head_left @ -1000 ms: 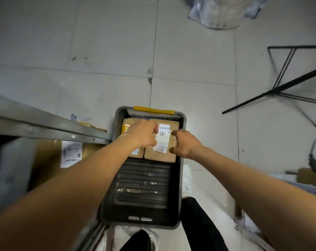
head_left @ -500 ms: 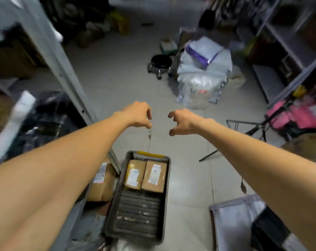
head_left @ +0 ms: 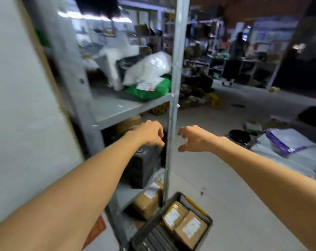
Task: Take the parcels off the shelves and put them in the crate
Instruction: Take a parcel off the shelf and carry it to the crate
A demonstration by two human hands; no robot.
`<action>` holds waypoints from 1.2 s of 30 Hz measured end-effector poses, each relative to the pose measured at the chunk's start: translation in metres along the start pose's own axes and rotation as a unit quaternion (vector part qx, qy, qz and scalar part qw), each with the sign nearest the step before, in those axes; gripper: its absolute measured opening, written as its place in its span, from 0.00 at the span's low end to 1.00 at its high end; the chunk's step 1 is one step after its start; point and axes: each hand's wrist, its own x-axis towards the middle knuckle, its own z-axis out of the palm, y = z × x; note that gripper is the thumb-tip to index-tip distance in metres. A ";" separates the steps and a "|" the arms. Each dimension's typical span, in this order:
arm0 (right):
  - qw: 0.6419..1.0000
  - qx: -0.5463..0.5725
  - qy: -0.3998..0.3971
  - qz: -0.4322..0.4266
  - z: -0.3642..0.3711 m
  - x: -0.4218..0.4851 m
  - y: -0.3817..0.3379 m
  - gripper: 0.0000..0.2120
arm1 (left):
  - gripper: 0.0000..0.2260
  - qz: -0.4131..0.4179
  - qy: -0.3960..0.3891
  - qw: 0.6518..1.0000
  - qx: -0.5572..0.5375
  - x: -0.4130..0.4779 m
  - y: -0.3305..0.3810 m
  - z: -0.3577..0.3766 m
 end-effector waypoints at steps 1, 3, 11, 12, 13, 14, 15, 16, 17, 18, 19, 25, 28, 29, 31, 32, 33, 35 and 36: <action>1.000 -0.008 0.003 -0.027 -0.004 -0.001 -0.023 0.26 | 0.10 -0.020 0.014 1.000 0.001 -0.020 -0.009 -0.012; 0.996 -0.026 0.005 -0.082 -0.009 -0.003 -0.069 0.22 | 0.10 -0.062 0.040 0.997 -0.001 -0.063 -0.028 -0.035; 0.964 -0.020 0.004 -0.266 -0.007 -0.035 -0.252 0.29 | 0.13 -0.263 0.128 0.956 -0.018 -0.283 -0.102 -0.089; 0.959 -0.007 -0.008 -0.283 -0.003 -0.045 -0.276 0.29 | 0.14 -0.286 0.132 0.949 -0.019 -0.315 -0.109 -0.090; 0.953 0.001 -0.019 -0.302 0.002 -0.056 -0.299 0.30 | 0.14 -0.310 0.135 0.941 -0.019 -0.347 -0.113 -0.091; 0.945 0.004 -0.028 -0.325 0.007 -0.068 -0.323 0.30 | 0.15 -0.336 0.139 0.932 -0.018 -0.381 -0.117 -0.092; 0.937 0.009 -0.035 -0.349 0.011 -0.081 -0.347 0.30 | 0.15 -0.363 0.145 0.920 -0.016 -0.414 -0.120 -0.093; 0.927 0.016 -0.043 -0.373 0.014 -0.095 -0.372 0.31 | 0.15 -0.389 0.150 0.909 -0.016 -0.447 -0.123 -0.095; 0.914 0.022 -0.056 -0.402 0.017 -0.110 -0.397 0.31 | 0.15 -0.417 0.153 0.896 -0.018 -0.481 -0.124 -0.096; 0.898 0.022 -0.068 -0.434 0.020 -0.127 -0.422 0.32 | 0.15 -0.443 0.153 0.883 -0.019 -0.514 -0.124 -0.096; 0.880 0.018 -0.076 -0.468 0.023 -0.145 -0.448 0.33 | 0.15 -0.467 0.151 0.871 -0.016 -0.547 -0.122 -0.097; 0.767 0.031 -0.098 -0.633 0.037 -0.272 -0.594 0.37 | 0.14 -0.615 0.184 0.766 0.011 -0.722 -0.078 -0.103; 0.705 0.031 -0.106 -0.700 0.040 -0.337 -0.646 0.36 | 0.15 -0.680 0.199 0.706 0.021 -0.796 -0.039 -0.104; 0.683 0.038 -0.101 -0.722 0.040 -0.358 -0.659 0.35 | 0.16 -0.703 0.203 0.681 0.026 -0.818 -0.023 -0.104; 0.637 0.043 -0.099 -0.763 0.039 -0.403 -0.681 0.34 | 0.18 -0.745 0.209 0.632 0.039 -0.859 0.013 -0.102; 0.615 0.040 -0.102 -0.781 0.037 -0.425 -0.690 0.35 | 0.18 -0.763 0.212 0.609 0.044 -0.877 0.032 -0.101; 0.593 0.036 -0.104 -0.798 0.036 -0.446 -0.697 0.34 | 0.18 -0.779 0.217 0.587 0.051 -0.892 0.051 -0.100; 0.547 0.036 -0.105 -0.830 0.029 -0.489 -0.708 0.31 | 0.15 -0.806 0.228 0.541 0.075 -0.919 0.090 -0.100; 0.523 0.040 -0.104 -0.845 0.023 -0.510 -0.713 0.30 | 0.15 -0.819 0.226 0.519 0.089 -0.931 0.109 -0.102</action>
